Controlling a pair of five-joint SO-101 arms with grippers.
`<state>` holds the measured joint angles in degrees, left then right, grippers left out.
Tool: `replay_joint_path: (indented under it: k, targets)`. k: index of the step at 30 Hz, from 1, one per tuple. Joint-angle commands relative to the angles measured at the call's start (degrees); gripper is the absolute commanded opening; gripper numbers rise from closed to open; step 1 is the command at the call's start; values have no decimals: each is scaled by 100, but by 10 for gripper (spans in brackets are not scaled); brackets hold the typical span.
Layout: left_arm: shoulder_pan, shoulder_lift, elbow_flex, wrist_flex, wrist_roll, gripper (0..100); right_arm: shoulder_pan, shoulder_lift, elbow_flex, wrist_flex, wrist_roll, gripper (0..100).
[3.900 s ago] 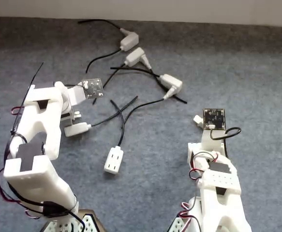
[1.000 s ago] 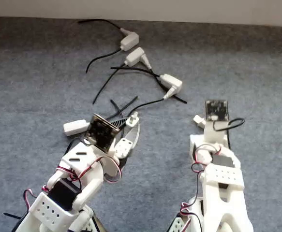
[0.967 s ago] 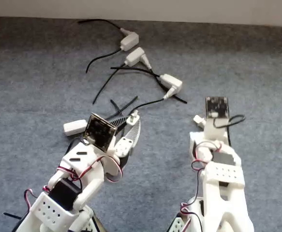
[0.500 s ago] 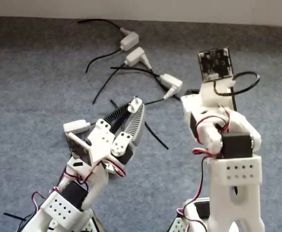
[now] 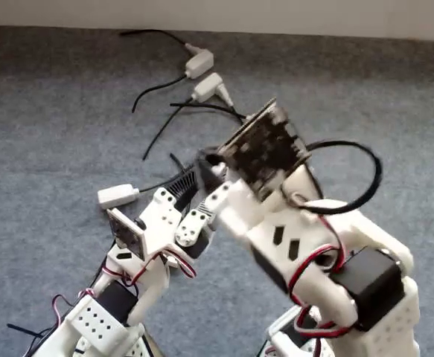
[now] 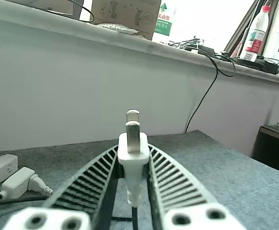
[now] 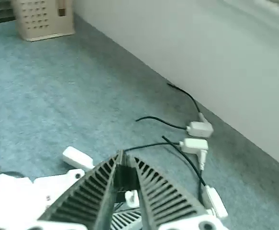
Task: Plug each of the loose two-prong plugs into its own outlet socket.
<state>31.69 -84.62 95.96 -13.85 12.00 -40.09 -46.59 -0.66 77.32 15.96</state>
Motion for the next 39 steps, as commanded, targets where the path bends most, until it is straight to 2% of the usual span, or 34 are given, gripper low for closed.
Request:
replay_joint_path:
  k: [1,6,15,19,25,32,39]
  targets:
    - [31,-57,-48,-158,26,7,-831,13,31,-4,475,6]
    - [31,-66,-48,-167,26,7,-813,-4,1024,-409,589,6]
    - [22,-66,-57,-167,26,7,690,40,2642,-2088,615,6]
    - [22,-66,-57,-167,26,7,1226,40,3169,-2571,923,6]
    - [13,-75,-57,-167,26,7,1859,40,3899,-3143,1002,6]
    - [-259,-75,-57,-167,35,7,2193,40,4400,-3626,1002,6]
    - [-321,-66,-48,-158,35,7,2255,-13,4207,-3609,1002,6]
